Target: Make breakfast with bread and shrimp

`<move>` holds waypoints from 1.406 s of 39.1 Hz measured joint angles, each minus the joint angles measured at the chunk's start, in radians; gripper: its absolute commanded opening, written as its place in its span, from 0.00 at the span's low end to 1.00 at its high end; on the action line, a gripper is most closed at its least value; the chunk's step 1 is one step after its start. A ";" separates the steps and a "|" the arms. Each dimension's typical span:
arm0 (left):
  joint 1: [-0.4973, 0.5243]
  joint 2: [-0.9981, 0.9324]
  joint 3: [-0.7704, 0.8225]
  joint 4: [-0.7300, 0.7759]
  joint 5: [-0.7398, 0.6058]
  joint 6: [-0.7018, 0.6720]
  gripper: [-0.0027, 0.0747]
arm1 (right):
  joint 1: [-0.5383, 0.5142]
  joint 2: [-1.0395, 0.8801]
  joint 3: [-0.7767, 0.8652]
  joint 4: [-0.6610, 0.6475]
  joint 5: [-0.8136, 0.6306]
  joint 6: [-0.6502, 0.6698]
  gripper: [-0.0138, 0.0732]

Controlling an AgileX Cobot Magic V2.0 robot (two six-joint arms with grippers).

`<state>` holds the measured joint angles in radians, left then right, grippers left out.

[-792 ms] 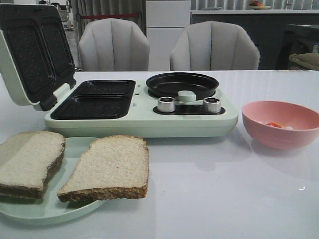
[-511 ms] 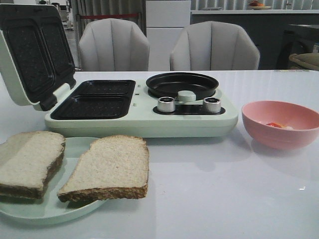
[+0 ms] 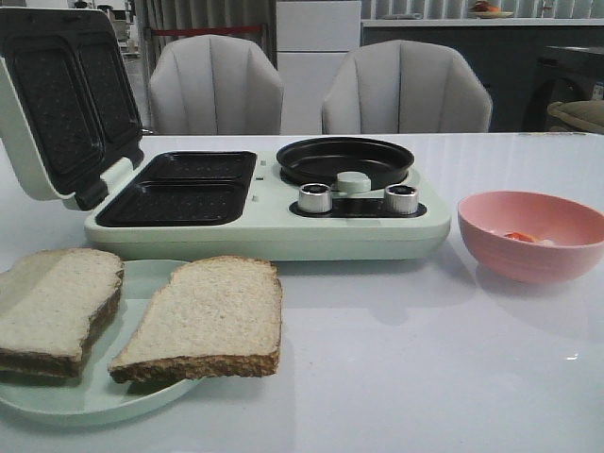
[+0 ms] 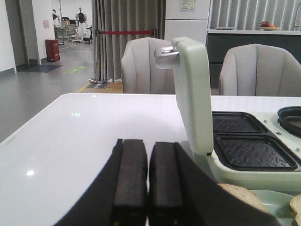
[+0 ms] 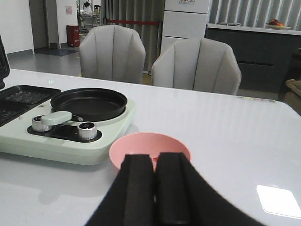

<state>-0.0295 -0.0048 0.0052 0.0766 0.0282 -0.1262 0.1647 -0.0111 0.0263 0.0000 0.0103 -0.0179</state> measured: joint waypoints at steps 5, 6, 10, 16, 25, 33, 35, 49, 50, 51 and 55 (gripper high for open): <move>0.000 0.000 0.000 0.021 -0.097 0.011 0.18 | 0.000 0.000 0.000 0.000 0.000 0.000 0.32; 0.000 0.000 0.000 0.021 -0.126 0.011 0.18 | 0.000 0.000 0.000 0.000 0.000 0.000 0.32; 0.000 0.000 0.000 -0.015 -0.220 0.015 0.18 | 0.000 0.000 0.000 0.000 0.000 0.000 0.32; 0.000 0.000 -0.026 -0.099 -0.233 0.015 0.18 | 0.000 0.000 0.000 0.000 0.000 0.000 0.32; 0.000 0.018 -0.295 -0.115 0.108 0.017 0.18 | 0.000 0.000 0.000 0.000 0.000 0.000 0.32; 0.000 0.121 -0.399 -0.115 0.341 0.017 0.18 | 0.000 0.000 0.000 0.000 0.000 0.000 0.32; 0.000 0.142 -0.399 -0.115 0.364 0.017 0.18 | 0.000 0.000 0.000 0.000 0.000 0.000 0.32; 0.000 0.225 -0.399 -0.053 0.325 0.017 0.28 | 0.000 0.000 0.000 0.000 0.000 0.000 0.32; 0.000 0.228 -0.399 -0.052 0.323 0.017 0.32 | 0.000 0.000 0.000 0.000 0.000 0.000 0.32; 0.000 0.232 -0.399 -0.051 0.320 0.017 0.37 | 0.000 0.000 0.000 0.000 0.000 0.000 0.32; 0.000 0.247 -0.399 -0.048 0.316 0.017 0.60 | 0.000 0.000 0.000 0.000 0.000 0.000 0.32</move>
<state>-0.0295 0.2419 -0.3938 0.0283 0.3438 -0.1091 0.1647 -0.0111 0.0263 0.0000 0.0103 -0.0179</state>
